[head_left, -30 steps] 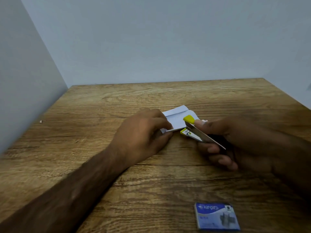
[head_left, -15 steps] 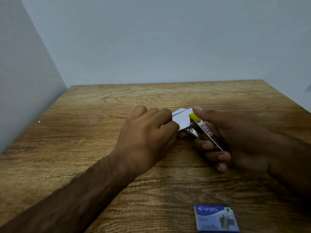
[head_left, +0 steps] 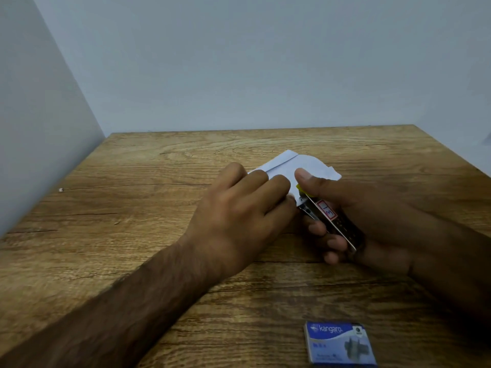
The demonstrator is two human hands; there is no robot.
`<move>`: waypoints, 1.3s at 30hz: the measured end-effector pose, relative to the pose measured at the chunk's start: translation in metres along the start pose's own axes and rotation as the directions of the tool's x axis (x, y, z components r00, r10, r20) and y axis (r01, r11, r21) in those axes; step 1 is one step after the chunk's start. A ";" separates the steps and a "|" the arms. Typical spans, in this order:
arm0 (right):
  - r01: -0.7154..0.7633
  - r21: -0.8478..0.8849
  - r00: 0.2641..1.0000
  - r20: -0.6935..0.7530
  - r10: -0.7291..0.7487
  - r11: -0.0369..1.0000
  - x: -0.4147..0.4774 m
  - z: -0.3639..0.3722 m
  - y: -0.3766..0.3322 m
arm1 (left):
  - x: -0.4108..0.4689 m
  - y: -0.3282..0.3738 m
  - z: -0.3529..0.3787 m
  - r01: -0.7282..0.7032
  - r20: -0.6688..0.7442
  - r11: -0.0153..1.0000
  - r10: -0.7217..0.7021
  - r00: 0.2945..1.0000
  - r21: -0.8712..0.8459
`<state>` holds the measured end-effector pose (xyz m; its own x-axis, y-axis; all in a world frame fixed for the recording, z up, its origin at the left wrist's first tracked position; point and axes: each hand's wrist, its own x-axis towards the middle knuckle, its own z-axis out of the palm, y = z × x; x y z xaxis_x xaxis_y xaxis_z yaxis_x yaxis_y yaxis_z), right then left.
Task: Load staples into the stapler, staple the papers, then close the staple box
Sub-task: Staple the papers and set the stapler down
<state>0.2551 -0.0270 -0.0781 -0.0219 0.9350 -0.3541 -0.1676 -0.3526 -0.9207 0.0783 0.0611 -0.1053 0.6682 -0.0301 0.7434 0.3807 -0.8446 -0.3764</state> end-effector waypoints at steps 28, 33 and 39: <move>0.041 -0.015 0.993 -0.107 -0.043 0.999 0.000 0.009 0.003 | 0.001 0.000 -0.002 0.017 -0.044 0.998 -0.019 0.999 -0.062; 0.036 -0.011 0.997 -0.066 -0.036 0.999 0.000 0.007 0.001 | 0.001 -0.002 -0.002 0.039 -0.037 0.996 -0.041 0.998 -0.074; 0.021 0.004 0.999 0.029 -0.022 1.000 0.002 0.003 -0.002 | -0.004 -0.010 -0.001 0.070 0.021 0.990 -0.068 0.997 -0.125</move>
<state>0.2523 -0.0244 -0.0762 -0.0465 0.9431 -0.3293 -0.1724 -0.3323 -0.9273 0.0706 0.0690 -0.1040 0.6538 0.0385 0.7557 0.3438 -0.9048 -0.2513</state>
